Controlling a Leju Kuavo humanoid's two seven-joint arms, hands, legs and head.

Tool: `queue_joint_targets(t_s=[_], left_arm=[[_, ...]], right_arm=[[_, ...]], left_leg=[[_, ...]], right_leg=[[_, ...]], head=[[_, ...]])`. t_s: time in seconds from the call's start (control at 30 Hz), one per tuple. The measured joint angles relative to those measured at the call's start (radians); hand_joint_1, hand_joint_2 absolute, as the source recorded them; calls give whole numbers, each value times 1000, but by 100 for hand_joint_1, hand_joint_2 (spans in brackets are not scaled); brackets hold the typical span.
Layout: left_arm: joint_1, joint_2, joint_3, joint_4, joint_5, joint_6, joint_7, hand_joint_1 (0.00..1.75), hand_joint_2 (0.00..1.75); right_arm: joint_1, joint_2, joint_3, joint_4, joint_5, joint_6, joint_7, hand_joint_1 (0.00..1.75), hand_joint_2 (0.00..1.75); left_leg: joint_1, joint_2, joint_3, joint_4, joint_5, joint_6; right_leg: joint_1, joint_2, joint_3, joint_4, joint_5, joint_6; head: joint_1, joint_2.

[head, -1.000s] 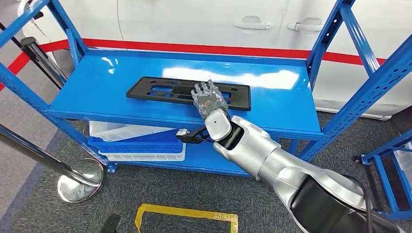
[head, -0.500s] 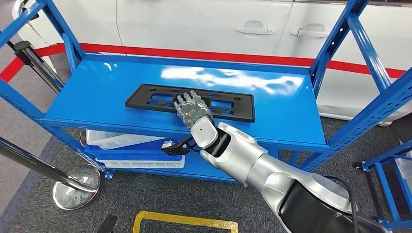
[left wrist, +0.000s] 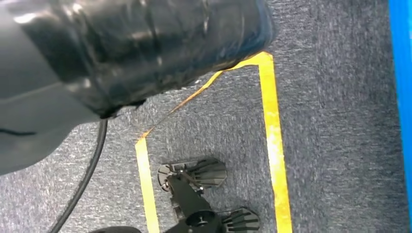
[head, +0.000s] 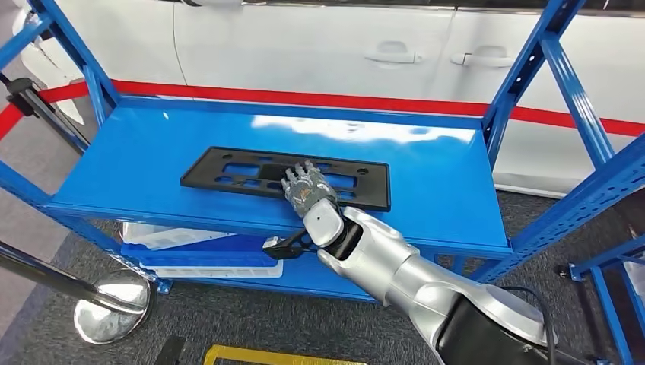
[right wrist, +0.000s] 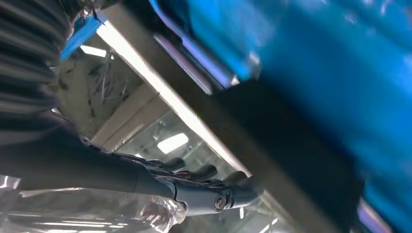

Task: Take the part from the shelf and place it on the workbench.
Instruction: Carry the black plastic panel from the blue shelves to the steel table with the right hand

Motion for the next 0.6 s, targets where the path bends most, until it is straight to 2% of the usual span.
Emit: queue_joint_targets(t_s=[0.07, 0.13, 0.17, 0.2, 0.23, 0.3, 0.33, 0.37, 0.4, 0.47, 0.53, 0.57, 0.6], left_arm=[[-2, -1, 0, 0, 2, 0, -5, 0, 0], [-4, -2, 0, 0, 2, -1, -8, 0, 0], [-3, -2, 0, 0, 2, -2, -8, 0, 0], [-1, -2, 0, 0, 2, -3, -7, 0, 0], [1, -3, 0, 0, 2, -3, -6, 0, 0], [3, -3, 0, 0, 0, -3, -4, 0, 0], [3, -3, 0, 0, -1, -3, -3, 0, 0], [1, -3, 0, 0, -2, -2, -3, 0, 0], [0, -4, 0, 0, -3, -2, -4, 0, 0], [0, -5, 0, 0, -2, 0, -6, 0, 0], [2, -5, 0, 0, 0, 3, -8, 0, 0], [2, -6, 0, 0, 1, 4, -9, 0, 0], [1, -6, 0, 0, 1, 6, -10, 0, 0]], right_arm=[[1, 3, 0, 2, 6, 2, 15, 0, 175], [2, 4, 0, 4, 16, 1, 39, 0, 175], [4, 3, 0, 6, 23, 0, 50, 0, 175], [6, 1, 0, 7, 29, -2, 59, 0, 175], [6, -1, 0, 9, 35, -4, 66, 0, 175], [6, -6, 0, 12, 45, -17, 80, 0, 175], [6, -9, 0, 14, 49, -26, 88, 0, 175], [6, -11, 0, 15, 52, -35, 95, 0, 175], [6, -13, 0, 17, 54, -40, 101, 0, 175], [6, -17, 0, 20, 56, -43, 108, 0, 175], [5, -23, -1, 24, 57, -38, 112, 20, 175], [4, -27, -1, 25, 58, -33, 114, 51, 175], [4, -30, -1, 27, 58, -25, 115, 93, 175]], left_leg=[[2, 1, -29, 61, -33, -7], [2, 1, -100, 184, -82, -12], [2, 1, -135, 235, -95, -14], [2, 1, -158, 258, -91, -14], [2, 1, -162, 241, -67, -13], [0, 1, -126, 122, 18, -4], [-4, 1, -106, 62, 44, 2], [-7, 1, -90, 19, 59, 8], [-11, 0, -83, 0, 62, 14], [-12, -1, -77, -8, 67, 25], [-8, 1, -71, -18, 77, 34], [-5, 2, -68, -22, 80, 39], [-6, 3, -67, -24, 81, 41]], right_leg=[[-4, 0, 10, -5, -2, -9], [-4, 0, 13, -6, -6, -13], [-2, 1, 13, -5, -8, -15], [-1, 2, 15, -4, -11, -16], [0, 4, 17, -3, -13, -16], [1, 7, 25, -3, -19, -14], [2, 7, 29, -3, -21, -12], [3, 7, 30, -3, -22, -8], [3, 8, 30, -4, -23, -4], [5, 8, 30, -5, -25, 9], [5, 6, 23, 17, -44, 21], [5, 4, 7, 54, -68, 26], [3, 2, -20, 112, -100, 30]], head=[[-4, 0], [-6, 0], [-6, 0], [-6, 0], [-6, 0], [-6, 0], [-6, 0], [-6, 0], [-6, 0], [-6, 0], [-5, 0], [-4, 0], [-4, 0]])
